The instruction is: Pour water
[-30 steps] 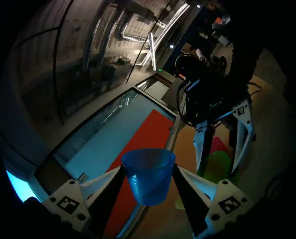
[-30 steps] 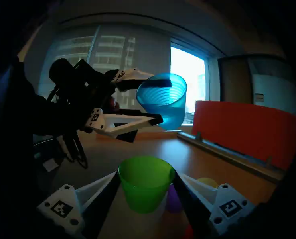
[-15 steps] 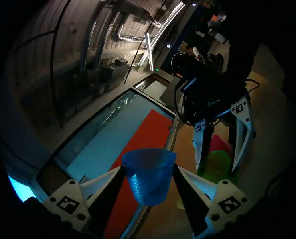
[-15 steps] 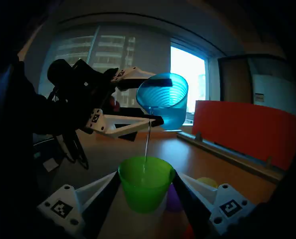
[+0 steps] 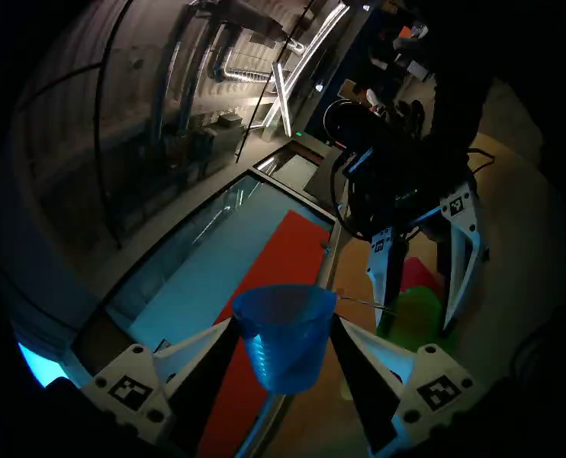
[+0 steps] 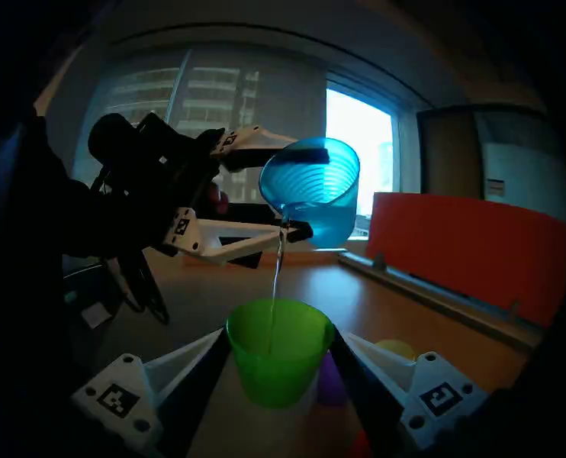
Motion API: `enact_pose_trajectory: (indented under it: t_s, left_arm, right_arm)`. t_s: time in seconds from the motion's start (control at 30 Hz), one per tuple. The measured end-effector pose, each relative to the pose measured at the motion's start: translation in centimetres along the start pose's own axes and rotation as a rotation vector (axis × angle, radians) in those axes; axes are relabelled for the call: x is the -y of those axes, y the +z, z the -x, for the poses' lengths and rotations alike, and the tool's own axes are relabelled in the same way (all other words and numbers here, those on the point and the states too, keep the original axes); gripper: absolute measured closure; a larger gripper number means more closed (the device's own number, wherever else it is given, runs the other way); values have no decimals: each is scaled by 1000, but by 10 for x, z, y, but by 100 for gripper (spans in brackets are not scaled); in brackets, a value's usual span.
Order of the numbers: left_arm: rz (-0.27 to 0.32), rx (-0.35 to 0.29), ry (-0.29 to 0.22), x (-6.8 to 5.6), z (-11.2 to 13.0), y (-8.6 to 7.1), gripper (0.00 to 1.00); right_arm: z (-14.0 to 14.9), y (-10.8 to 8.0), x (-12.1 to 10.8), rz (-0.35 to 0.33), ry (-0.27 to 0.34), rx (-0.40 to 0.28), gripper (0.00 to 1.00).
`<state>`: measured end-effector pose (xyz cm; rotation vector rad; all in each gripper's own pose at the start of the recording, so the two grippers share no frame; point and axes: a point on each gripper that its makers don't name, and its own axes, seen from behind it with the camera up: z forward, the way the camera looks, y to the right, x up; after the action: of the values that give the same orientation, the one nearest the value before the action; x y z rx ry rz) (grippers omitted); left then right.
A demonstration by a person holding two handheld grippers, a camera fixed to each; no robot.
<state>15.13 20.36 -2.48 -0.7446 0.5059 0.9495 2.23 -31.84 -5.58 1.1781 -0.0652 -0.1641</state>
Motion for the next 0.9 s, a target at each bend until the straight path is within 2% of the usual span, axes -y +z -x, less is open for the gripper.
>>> enact_pose_trajectory:
  t_s: [0.9]
  left_arm:
    - [0, 0, 44, 0, -4, 0, 16]
  right_arm:
    - [2, 0, 0, 3, -5, 3, 7]
